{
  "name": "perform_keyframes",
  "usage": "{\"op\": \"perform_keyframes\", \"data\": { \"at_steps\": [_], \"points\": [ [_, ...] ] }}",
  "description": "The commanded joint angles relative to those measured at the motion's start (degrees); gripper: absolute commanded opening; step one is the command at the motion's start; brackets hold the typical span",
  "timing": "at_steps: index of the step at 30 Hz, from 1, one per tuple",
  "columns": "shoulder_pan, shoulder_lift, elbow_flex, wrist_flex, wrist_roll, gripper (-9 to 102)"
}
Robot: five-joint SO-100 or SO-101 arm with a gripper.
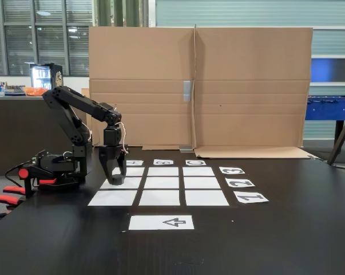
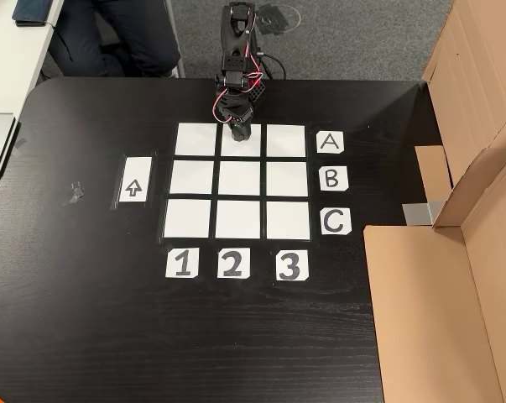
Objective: Pick up a new token and place it in the grid on square A2.
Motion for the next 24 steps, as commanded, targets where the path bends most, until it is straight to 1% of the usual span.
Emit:
{"op": "perform_keyframes", "data": {
  "at_steps": [1,6,12,24],
  "points": [
    [0.8,-0.2,-0.2,-0.4,-0.5,26],
    [1.4,0.4,-0.2,0.0,-1.2,33],
    [1.8,2.2,-0.2,0.8,-1.3,38],
    [3.6,10.0,-2.8,5.7,-1.3,44]
  ]
}}
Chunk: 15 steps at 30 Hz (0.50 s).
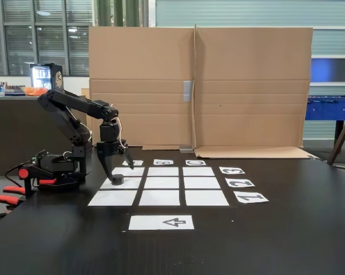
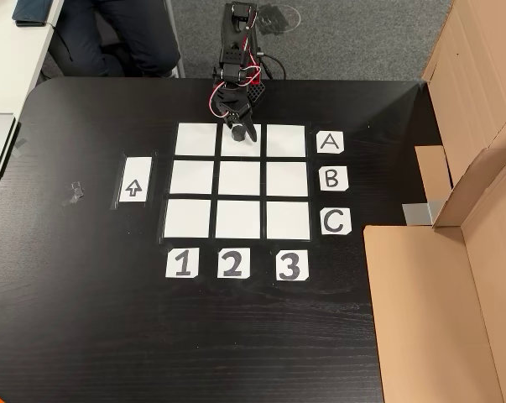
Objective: Pick up a new token and place it in the grid on square A2.
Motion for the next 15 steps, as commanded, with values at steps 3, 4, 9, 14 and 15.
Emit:
{"op": "perform_keyframes", "data": {
  "at_steps": [3,4,9,14,15],
  "points": [
    [1.6,2.3,-4.6,2.2,-0.5,44],
    [1.8,2.7,-5.4,2.7,-0.4,44],
    [2.0,5.3,-10.9,6.3,0.8,44],
    [0.7,5.4,-17.7,8.4,3.2,44],
    [-0.1,5.4,-18.8,8.7,3.6,44]
  ]
}}
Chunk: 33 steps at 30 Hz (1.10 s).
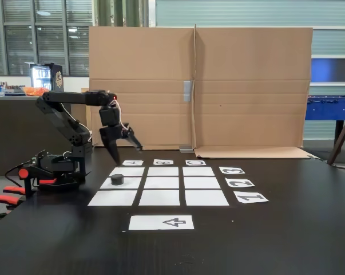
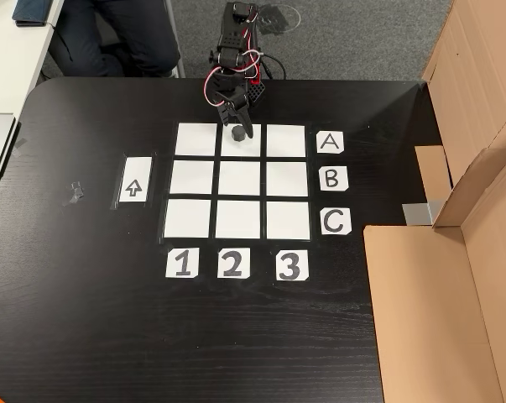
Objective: Pick up a new token and place it in the grid on square A2.
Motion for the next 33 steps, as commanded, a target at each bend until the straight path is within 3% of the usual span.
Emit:
{"op": "perform_keyframes", "data": {
  "at_steps": [1,12,21,33],
  "points": [
    [-2.6,1.0,-5.2,0.9,1.8,44],
    [-19.0,2.1,-17.5,3.3,12.0,44],
    [-33.0,13.7,-18.0,2.5,21.3,44],
    [-34.1,31.3,-15.9,2.2,34.3,43]
  ]
}}
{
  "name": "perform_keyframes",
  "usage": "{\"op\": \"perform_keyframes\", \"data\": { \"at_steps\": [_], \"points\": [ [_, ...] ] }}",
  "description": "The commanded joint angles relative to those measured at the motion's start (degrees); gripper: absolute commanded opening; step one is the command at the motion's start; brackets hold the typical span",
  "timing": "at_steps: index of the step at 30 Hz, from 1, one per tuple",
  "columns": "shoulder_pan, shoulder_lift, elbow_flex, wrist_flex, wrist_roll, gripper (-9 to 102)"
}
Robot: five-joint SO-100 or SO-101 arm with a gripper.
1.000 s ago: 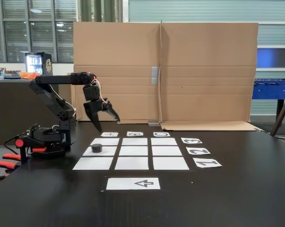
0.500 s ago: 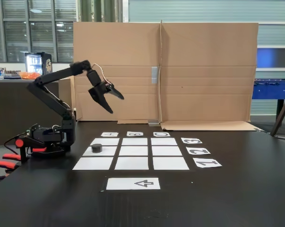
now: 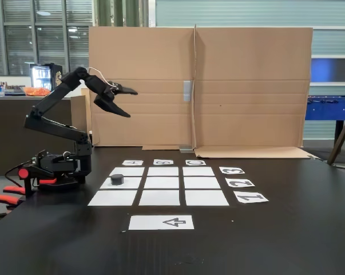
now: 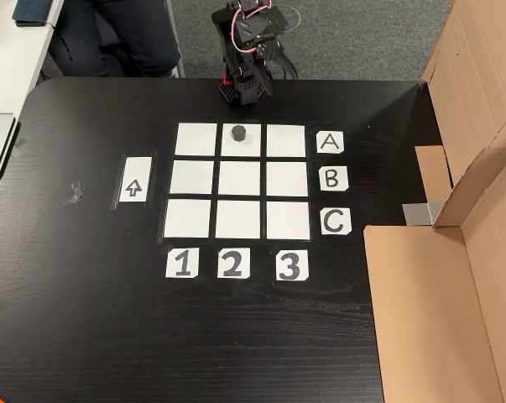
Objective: Pick up a new token and place it in the grid on square A2.
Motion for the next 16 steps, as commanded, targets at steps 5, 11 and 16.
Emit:
{"op": "perform_keyframes", "data": {
  "at_steps": [5,11,16],
  "points": [
    [0.6,10.8,2.6,-1.8,7.5,43],
    [1.8,20.0,7.8,-4.7,13.0,43],
    [2.5,25.8,10.5,-6.3,14.7,43]
  ]
}}
